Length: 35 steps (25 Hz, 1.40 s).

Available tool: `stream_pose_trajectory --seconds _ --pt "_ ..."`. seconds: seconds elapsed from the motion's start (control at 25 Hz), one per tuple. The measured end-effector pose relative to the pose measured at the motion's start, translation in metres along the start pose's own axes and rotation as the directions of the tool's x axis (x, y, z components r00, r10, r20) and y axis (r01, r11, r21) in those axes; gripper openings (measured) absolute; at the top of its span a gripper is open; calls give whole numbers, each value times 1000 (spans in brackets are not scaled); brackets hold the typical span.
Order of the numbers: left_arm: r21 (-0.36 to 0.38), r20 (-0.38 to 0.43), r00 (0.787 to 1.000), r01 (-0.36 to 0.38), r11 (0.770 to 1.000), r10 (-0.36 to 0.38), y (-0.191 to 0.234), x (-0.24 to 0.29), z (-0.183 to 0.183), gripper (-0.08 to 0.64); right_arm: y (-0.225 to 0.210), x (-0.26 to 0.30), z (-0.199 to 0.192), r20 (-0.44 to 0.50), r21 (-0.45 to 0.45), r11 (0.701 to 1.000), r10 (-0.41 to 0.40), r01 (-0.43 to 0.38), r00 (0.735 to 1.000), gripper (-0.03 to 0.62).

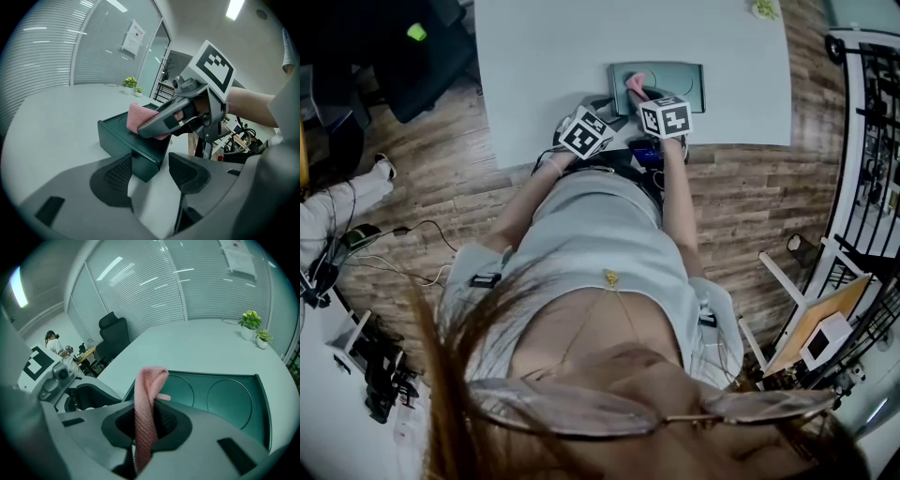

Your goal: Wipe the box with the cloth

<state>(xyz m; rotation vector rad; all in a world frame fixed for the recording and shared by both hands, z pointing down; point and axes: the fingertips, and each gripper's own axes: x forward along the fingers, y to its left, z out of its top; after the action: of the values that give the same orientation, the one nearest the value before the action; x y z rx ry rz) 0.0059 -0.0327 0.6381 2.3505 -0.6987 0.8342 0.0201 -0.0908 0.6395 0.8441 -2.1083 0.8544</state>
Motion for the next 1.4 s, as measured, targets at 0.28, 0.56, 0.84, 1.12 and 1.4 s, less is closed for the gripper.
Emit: stream_pose_trajectory --seconds 0.28,0.56,0.84,1.12,1.4 --pt "0 1 1000 3 1000 -3 -1 -1 -5 245 18 7 4 9 -51 998 32 -32 999 40" --pt "-10 -7 1000 4 1000 -4 -3 -3 -6 245 36 10 3 20 -44 995 88 -87 996 40" --pt "9 -19 1000 -22 1000 22 -1 0 -9 247 33 5 2 33 -108 991 79 -75 996 40" --pt "20 -21 999 -40 999 41 0 0 -11 245 -11 -30 -1 90 -70 997 -29 35 996 40" --pt "-4 -17 998 -67 998 67 6 -4 -15 245 -69 -67 -21 94 -5 982 -189 190 978 40"
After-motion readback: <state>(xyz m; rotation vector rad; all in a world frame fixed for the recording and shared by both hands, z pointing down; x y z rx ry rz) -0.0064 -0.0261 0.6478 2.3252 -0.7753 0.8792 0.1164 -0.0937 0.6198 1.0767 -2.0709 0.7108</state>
